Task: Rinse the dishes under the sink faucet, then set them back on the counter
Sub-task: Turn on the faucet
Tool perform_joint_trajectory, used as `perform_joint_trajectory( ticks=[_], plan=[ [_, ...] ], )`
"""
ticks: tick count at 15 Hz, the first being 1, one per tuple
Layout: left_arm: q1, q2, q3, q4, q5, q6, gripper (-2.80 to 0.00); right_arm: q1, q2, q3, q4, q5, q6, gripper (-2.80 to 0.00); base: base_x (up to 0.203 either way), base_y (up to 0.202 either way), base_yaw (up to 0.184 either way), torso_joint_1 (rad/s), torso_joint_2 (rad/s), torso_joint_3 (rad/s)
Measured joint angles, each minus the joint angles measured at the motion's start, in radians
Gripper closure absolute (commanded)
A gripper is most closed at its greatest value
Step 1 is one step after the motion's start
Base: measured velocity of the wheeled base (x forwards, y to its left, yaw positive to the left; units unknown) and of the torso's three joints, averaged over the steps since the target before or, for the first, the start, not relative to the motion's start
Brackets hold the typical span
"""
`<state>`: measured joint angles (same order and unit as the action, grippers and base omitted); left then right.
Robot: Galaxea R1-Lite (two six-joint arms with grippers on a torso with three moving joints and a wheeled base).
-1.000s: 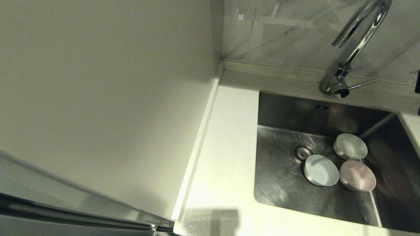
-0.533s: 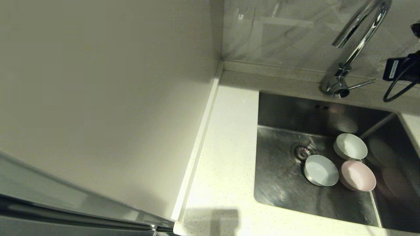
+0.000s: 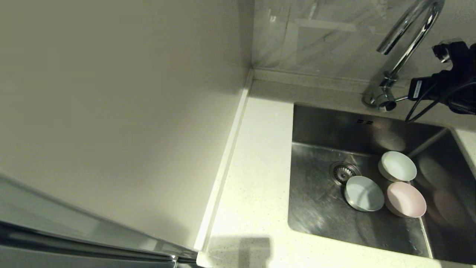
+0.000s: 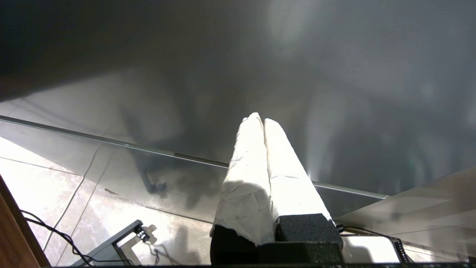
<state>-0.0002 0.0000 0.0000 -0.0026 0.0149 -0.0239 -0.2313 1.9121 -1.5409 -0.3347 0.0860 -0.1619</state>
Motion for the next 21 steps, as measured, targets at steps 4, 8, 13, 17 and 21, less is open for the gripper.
perform_joint_trajectory(
  ticks=[4,8,13,17,21],
  plan=[
    [-0.001,0.0,0.0,0.0,0.0,-0.001,0.0,-0.004,-0.009,0.006,0.037,-0.003,-0.126,0.0,0.0,0.0,0.0,0.0,0.0,0.0],
    [0.0,0.0,0.0,0.0,0.0,0.0,0.0,-0.006,-0.061,0.03,0.154,0.001,-0.191,0.0,0.0,0.0,0.0,0.0,0.0,0.0],
    [0.0,0.0,0.0,0.0,0.0,0.0,0.0,-0.017,-0.114,0.041,0.323,0.025,-0.249,0.0,0.0,0.0,0.0,0.0,0.0,0.0],
    [0.0,0.0,0.0,0.0,0.0,-0.001,0.0,-0.035,-0.142,0.041,0.355,0.042,-0.261,0.0,0.0,0.0,0.0,0.0,0.0,0.0],
    [0.0,0.0,0.0,0.0,0.0,0.0,0.0,-0.038,-0.153,0.01,0.335,0.04,-0.153,0.0,0.0,0.0,0.0,0.0,0.0,0.0]
  ],
)
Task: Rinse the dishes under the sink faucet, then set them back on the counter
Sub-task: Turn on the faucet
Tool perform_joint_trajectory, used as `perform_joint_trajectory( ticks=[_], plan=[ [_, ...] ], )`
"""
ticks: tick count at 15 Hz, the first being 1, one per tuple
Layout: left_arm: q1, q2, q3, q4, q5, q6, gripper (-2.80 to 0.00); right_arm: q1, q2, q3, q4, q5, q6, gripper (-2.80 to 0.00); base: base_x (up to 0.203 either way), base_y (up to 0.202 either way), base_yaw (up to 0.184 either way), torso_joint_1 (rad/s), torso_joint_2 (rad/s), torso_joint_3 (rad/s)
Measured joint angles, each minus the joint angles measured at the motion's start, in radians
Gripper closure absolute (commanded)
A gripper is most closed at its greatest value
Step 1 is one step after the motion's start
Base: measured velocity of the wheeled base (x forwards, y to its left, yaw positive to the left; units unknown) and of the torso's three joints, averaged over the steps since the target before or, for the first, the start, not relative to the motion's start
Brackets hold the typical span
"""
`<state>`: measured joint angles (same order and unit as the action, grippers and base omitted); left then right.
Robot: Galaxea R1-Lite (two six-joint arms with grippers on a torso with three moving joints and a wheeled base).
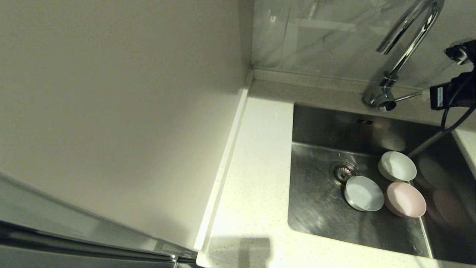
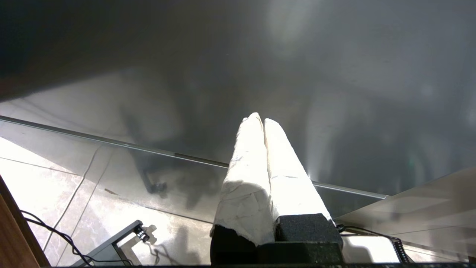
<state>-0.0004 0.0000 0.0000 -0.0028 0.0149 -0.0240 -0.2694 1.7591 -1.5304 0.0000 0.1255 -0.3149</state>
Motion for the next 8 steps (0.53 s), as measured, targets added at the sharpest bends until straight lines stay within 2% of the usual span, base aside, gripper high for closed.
perform_joint_trajectory(
  ticks=[3,8],
  plan=[
    [0.0,0.0,0.0,0.0,0.0,0.0,0.0,0.0,0.0,-0.025,0.003,0.001,0.088,0.0,0.0,0.0,0.0,0.0,0.0,0.0],
    [0.0,0.0,0.0,0.0,0.0,0.0,0.0,0.001,0.046,-0.07,0.001,-0.005,0.096,0.0,0.0,0.0,0.0,0.0,0.0,0.0]
  ],
)
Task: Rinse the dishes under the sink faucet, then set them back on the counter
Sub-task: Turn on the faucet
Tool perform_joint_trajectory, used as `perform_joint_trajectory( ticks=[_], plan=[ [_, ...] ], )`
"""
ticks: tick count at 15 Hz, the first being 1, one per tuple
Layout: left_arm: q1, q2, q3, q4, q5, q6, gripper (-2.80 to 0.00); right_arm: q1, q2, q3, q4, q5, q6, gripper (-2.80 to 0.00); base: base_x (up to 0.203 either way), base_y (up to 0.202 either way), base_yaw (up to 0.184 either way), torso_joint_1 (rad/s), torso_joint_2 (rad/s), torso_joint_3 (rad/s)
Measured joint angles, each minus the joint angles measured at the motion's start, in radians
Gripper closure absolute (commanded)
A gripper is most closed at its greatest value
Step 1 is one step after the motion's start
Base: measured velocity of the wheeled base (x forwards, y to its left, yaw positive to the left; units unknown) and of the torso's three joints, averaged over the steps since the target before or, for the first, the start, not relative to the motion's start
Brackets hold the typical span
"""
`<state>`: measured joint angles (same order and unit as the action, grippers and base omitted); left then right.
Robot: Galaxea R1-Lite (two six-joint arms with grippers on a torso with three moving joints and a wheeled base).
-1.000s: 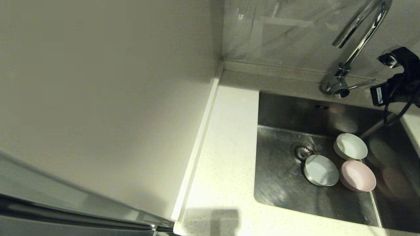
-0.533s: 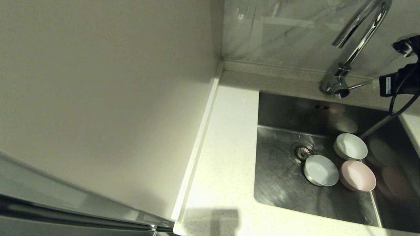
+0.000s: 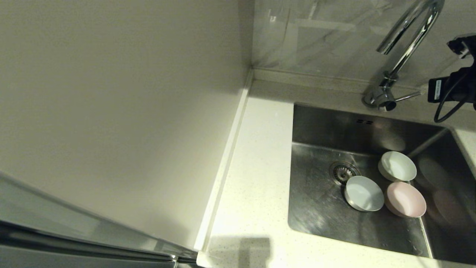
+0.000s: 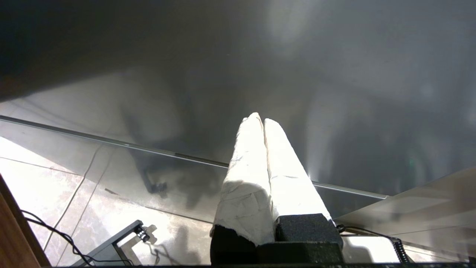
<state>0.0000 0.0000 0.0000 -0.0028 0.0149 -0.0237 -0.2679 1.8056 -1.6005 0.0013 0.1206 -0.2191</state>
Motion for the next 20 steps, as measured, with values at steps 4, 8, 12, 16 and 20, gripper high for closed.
perform_joint_trajectory(
  ticks=[4,8,12,16,20],
  plan=[
    [0.0,0.0,0.0,0.0,0.0,0.0,0.0,0.011,0.064,-0.063,-0.075,-0.008,0.002,0.0,0.0,0.0,0.0,0.0,0.0,0.0],
    [0.0,0.0,0.0,0.0,0.0,0.0,0.0,0.013,0.139,-0.083,-0.31,-0.021,-0.043,0.0,0.0,0.0,0.0,0.0,0.0,0.0],
    [0.0,0.0,0.0,0.0,0.0,0.0,0.0,0.013,0.217,-0.13,-0.379,-0.047,-0.1,0.0,0.0,0.0,0.0,0.0,0.0,0.0],
    [0.0,0.0,0.0,0.0,0.0,0.0,0.0,0.01,0.262,-0.15,-0.38,-0.063,-0.129,0.0,0.0,0.0,0.0,0.0,0.0,0.0],
    [0.0,0.0,0.0,0.0,0.0,0.0,0.0,-0.018,0.259,-0.136,-0.342,-0.066,-0.253,0.0,0.0,0.0,0.0,0.0,0.0,0.0]
  ],
)
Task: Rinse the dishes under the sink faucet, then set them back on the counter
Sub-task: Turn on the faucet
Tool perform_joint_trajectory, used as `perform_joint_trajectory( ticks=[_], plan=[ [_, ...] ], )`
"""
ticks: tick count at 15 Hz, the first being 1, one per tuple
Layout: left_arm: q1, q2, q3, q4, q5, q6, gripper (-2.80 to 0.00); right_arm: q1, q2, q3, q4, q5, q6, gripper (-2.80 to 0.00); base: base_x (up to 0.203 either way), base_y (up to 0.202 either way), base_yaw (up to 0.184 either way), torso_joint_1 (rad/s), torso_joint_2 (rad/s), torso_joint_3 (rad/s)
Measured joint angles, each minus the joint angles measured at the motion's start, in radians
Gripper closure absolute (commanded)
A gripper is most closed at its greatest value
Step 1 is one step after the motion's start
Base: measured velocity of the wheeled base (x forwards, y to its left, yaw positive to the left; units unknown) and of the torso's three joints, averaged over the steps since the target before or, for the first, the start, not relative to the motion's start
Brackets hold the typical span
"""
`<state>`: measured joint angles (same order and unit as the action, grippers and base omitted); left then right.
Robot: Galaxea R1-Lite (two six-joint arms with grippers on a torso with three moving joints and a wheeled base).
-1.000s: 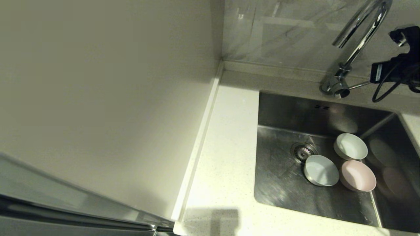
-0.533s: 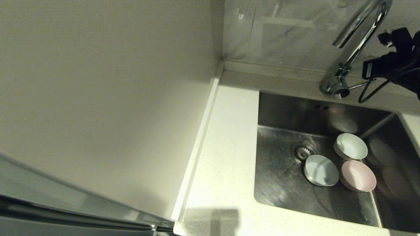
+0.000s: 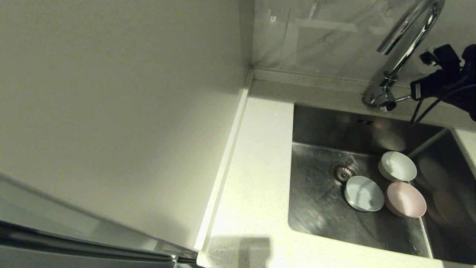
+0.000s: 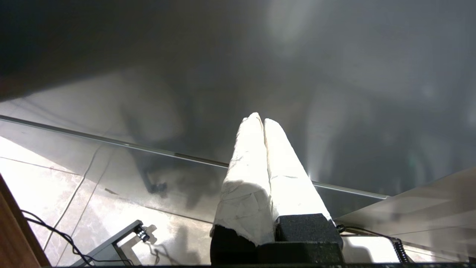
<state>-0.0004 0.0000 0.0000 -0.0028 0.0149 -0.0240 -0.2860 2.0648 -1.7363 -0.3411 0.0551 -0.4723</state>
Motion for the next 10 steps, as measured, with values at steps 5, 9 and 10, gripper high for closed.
perform_joint_trajectory(
  ticks=[5,9,10],
  plan=[
    [0.0,0.0,0.0,0.0,0.0,0.0,0.0,-0.005,-0.033,0.012,0.156,-0.044,-0.068,0.0,0.0,0.0,0.0,0.0,0.0,0.0],
    [0.0,0.0,0.0,0.0,0.0,0.0,0.0,-0.004,-0.055,0.017,0.199,-0.043,-0.079,0.0,0.0,0.0,0.0,0.0,0.0,0.0],
    [0.0,0.0,0.0,0.0,0.0,0.0,0.0,-0.004,-0.059,0.017,0.199,-0.042,-0.079,0.0,0.0,0.0,0.0,0.0,0.0,0.0]
  ],
)
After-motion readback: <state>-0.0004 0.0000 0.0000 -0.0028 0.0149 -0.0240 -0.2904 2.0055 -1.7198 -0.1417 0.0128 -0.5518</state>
